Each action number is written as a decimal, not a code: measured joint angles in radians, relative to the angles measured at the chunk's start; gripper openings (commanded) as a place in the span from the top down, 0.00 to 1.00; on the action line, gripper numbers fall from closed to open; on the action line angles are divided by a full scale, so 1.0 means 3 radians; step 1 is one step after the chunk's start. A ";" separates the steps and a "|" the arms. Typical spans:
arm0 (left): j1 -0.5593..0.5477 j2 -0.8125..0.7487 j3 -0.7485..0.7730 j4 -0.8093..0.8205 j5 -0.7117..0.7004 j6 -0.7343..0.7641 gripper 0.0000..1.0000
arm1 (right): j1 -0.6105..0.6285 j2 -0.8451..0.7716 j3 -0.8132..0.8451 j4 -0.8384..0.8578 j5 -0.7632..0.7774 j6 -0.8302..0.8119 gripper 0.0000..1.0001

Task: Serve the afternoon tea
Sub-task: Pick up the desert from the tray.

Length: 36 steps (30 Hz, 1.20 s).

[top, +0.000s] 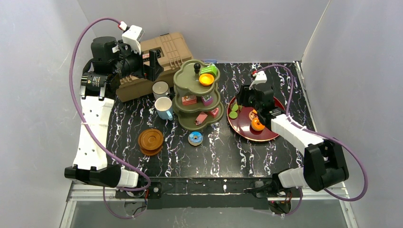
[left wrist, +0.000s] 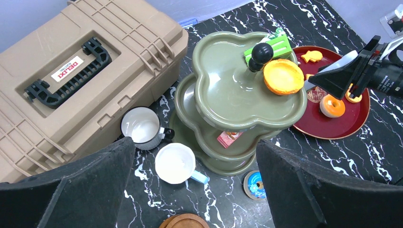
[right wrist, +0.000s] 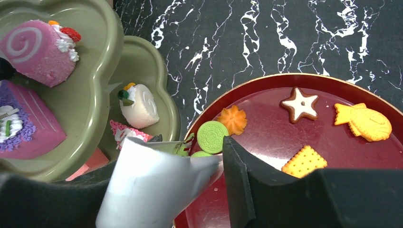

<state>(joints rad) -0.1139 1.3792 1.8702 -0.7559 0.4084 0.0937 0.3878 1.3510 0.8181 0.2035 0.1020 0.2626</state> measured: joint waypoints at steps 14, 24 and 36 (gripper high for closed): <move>0.0000 -0.0004 0.0000 0.0000 0.0000 0.0000 0.02 | 0.0183 -0.0009 -0.0001 -0.0033 0.0136 -0.0202 0.55; 0.0000 -0.0006 0.0000 0.0000 0.0000 0.0001 0.02 | 0.0313 0.0009 0.0037 -0.0081 0.0384 -0.0359 0.72; 0.0000 -0.0010 0.0000 0.0000 0.0008 0.0009 0.02 | 0.0329 -0.0188 0.0036 -0.0421 0.0448 -0.0431 0.91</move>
<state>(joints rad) -0.1139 1.3762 1.8702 -0.7559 0.4107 0.0963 0.4866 1.2945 0.8288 0.0772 0.2363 0.1333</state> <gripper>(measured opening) 0.981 0.488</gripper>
